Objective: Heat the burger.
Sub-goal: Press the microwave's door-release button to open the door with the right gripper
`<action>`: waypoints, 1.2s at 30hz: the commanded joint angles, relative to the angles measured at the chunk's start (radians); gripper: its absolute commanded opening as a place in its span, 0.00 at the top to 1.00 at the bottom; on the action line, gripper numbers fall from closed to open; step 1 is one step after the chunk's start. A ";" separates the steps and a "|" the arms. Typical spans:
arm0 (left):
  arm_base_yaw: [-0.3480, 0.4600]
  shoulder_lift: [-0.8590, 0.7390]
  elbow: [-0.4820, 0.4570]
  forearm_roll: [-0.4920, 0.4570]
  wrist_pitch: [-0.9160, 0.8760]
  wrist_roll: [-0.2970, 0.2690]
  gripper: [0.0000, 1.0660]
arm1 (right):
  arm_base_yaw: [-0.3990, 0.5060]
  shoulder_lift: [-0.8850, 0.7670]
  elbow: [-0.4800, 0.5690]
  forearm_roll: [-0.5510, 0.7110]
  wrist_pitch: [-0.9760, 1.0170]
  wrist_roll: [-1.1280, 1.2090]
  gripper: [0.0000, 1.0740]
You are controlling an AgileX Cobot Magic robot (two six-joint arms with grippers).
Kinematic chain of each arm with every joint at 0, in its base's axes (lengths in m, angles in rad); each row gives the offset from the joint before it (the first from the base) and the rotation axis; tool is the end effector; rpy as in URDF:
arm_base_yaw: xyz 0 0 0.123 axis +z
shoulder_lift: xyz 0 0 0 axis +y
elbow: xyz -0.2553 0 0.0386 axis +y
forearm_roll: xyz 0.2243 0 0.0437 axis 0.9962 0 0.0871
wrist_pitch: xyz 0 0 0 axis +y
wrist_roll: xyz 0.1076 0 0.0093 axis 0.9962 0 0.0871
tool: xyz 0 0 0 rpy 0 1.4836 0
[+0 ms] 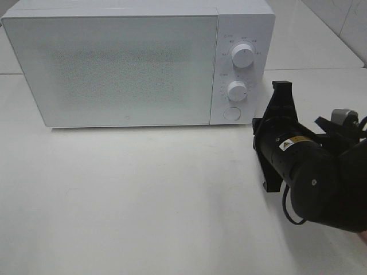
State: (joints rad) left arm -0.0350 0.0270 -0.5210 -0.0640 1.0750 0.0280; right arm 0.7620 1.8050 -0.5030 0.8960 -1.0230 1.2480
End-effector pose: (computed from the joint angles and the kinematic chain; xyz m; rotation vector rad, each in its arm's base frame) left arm 0.0173 -0.0067 0.2622 0.0683 2.0628 -0.0812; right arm 0.2465 0.1358 0.1250 1.4106 1.4403 1.0194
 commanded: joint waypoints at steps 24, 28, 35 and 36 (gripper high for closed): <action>0.000 -0.004 0.002 -0.009 -0.002 -0.001 0.17 | -0.177 0.234 -0.246 -0.273 0.078 0.062 1.00; 0.000 -0.004 0.002 -0.009 -0.002 -0.001 0.17 | -0.180 0.255 -0.268 -0.278 0.090 0.072 1.00; 0.000 -0.004 0.002 -0.009 -0.002 -0.001 0.17 | -0.192 0.278 -0.305 -0.247 0.091 0.082 1.00; 0.000 -0.004 0.002 -0.009 -0.002 -0.001 0.17 | -0.194 0.278 -0.309 -0.237 0.083 0.079 1.00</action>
State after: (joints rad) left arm -0.0350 0.0270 -0.5210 -0.0640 1.0750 0.0280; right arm 0.5710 2.0820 -0.8020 0.6540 -0.9330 1.3320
